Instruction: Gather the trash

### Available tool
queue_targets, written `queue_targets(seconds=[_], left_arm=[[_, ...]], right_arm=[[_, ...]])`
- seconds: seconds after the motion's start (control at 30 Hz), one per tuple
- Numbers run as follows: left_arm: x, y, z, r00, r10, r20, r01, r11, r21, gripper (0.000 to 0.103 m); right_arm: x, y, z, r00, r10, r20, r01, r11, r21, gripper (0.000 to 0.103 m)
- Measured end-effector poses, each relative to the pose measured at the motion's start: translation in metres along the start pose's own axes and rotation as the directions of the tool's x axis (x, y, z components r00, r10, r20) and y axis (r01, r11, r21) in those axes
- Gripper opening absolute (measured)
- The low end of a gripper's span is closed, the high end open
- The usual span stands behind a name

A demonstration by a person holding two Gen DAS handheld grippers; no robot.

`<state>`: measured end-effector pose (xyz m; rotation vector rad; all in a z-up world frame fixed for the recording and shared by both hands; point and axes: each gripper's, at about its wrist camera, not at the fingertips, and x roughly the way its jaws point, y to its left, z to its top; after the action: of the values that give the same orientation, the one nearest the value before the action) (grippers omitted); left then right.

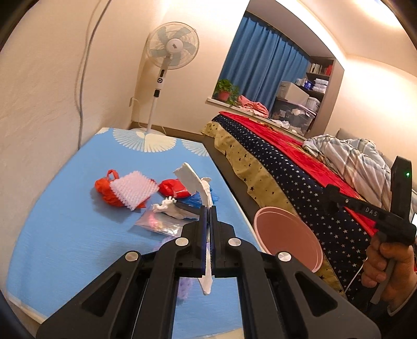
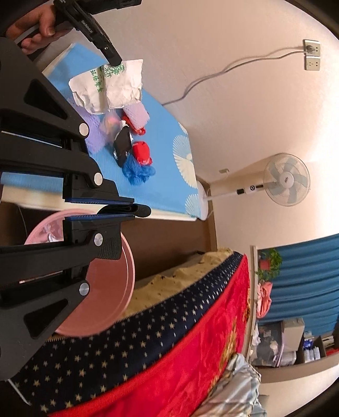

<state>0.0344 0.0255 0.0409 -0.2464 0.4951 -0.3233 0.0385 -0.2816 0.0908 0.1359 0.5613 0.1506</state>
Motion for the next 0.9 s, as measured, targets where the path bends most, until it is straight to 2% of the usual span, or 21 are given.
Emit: queue_targets(seconds=[0.37, 0.9], left_arm=[[0.004, -0.038, 0.003, 0.999, -0.043, -0.005, 0.043, 0.998, 0.050, 0.002], [0.049, -0.099, 0.008, 0.992, -0.112, -0.049, 0.118, 0.986, 0.122, 0.002]], right_arm=[[-0.036, -0.043, 0.001, 0.996, -0.082, 0.030, 0.079, 0.994, 0.069, 0.007], [-0.018, -0.079, 0.003, 0.982, -0.189, 0.024, 0.185, 0.975, 0.120, 0.007]])
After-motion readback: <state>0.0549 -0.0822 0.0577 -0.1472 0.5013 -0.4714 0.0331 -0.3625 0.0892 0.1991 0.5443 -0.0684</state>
